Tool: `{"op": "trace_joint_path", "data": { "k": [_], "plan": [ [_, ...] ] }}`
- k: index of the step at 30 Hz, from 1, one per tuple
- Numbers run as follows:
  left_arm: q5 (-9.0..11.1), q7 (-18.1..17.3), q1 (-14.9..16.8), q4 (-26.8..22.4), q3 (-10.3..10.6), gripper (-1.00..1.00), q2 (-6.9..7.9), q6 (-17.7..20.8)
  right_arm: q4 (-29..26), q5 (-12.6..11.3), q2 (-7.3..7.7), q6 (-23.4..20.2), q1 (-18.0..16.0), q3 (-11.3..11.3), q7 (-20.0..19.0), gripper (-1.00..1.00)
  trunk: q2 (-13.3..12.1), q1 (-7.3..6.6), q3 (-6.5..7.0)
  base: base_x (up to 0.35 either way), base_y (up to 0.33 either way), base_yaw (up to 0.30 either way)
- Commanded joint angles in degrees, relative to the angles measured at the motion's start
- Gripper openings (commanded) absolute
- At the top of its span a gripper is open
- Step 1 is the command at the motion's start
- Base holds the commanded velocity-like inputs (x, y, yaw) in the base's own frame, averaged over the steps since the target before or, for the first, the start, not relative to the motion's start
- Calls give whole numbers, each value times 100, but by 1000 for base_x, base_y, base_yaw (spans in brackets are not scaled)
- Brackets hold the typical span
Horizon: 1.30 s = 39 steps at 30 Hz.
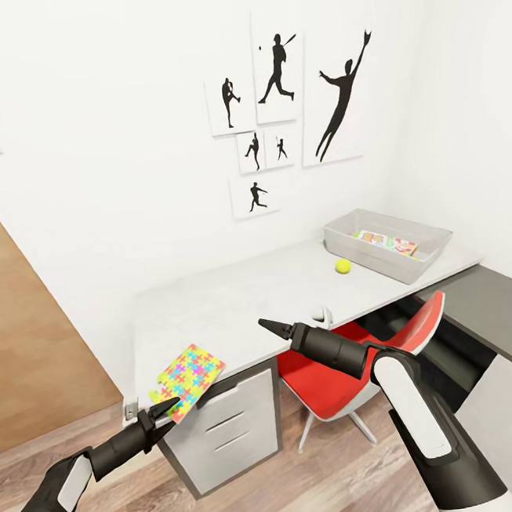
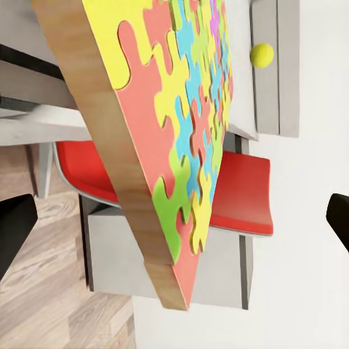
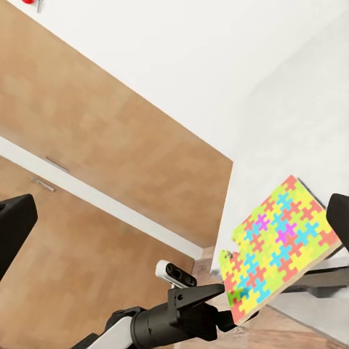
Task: Put all the toys in the child's room - the three board games (two on the bed and one on the table), the two jigsaw puzzles on the table, and the tennis ball on the table - inside the toy box on the table in the child's room.
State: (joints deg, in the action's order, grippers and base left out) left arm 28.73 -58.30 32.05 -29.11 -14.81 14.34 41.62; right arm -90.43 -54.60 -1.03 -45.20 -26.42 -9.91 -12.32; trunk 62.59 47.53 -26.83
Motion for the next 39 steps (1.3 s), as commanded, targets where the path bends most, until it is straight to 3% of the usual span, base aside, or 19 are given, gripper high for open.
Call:
{"op": "trace_joint_path", "data": {
  "k": [1, 16, 17, 39],
  "plan": [
    [19, -6, 3, 2, -4, 100, 0, 34, -1, 19, -3, -24, -4, 7, -23, 100, 4, 0, -6, 6, 0, 0],
    [19, -6, 3, 2, -4, 100, -1, 33, -1, 19, -3, -24, -4, 6, -24, 100, 4, 0, -6, 1, 0, 0],
    [19, -6, 3, 2, -4, -100, -1, 33, -1, 19, -3, -24, -4, 6, -24, 100, 4, 0, -6, 0, 0, 0],
    [19, -6, 3, 2, 3, -100, 0, 31, -1, 19, -10, -24, -4, 6, -22, 100, 4, 0, -6, 0, 0, 0]
  ]
}}
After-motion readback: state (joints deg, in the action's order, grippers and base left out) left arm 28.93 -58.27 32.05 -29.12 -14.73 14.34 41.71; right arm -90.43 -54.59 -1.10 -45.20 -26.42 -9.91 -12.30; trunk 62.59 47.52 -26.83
